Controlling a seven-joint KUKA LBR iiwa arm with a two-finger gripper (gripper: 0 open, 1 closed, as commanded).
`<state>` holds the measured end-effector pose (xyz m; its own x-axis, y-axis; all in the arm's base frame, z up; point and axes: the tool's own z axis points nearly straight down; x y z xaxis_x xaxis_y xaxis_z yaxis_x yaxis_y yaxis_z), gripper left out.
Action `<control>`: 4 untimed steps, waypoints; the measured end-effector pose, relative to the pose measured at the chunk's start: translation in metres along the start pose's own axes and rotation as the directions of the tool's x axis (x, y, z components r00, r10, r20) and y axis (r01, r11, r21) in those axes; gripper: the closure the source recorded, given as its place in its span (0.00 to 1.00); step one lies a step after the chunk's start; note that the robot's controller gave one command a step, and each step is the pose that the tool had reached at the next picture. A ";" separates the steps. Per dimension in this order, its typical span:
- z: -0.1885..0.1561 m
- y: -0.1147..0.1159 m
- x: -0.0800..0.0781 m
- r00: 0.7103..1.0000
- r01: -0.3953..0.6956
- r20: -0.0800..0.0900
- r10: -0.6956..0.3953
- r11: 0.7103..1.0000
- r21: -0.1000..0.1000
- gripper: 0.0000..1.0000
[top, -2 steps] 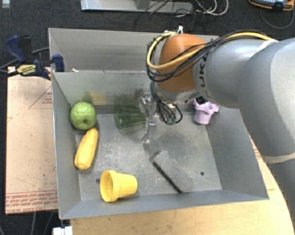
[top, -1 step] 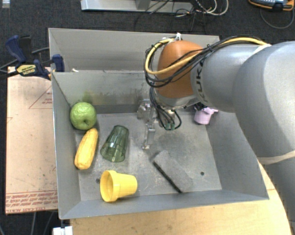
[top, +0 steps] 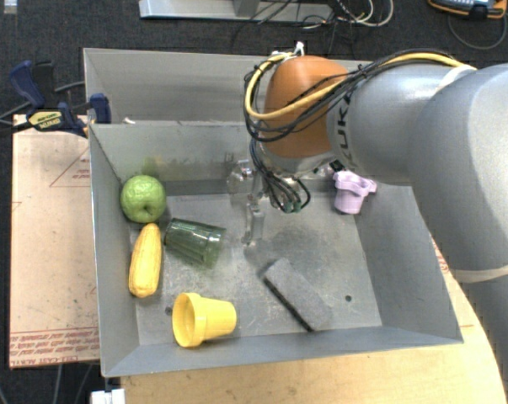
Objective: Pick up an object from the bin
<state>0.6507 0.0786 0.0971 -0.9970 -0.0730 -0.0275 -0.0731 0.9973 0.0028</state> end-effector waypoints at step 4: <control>0.024 0.095 0.045 0.913 0.408 -0.007 -0.409 0.913 -0.008 1.00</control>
Offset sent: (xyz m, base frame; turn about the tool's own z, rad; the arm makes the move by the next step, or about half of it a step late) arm -0.0401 0.0212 -0.0032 -0.3962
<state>0.5993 0.1700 0.0718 -0.8803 -0.4741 -0.0197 -0.4741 0.8804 -0.0004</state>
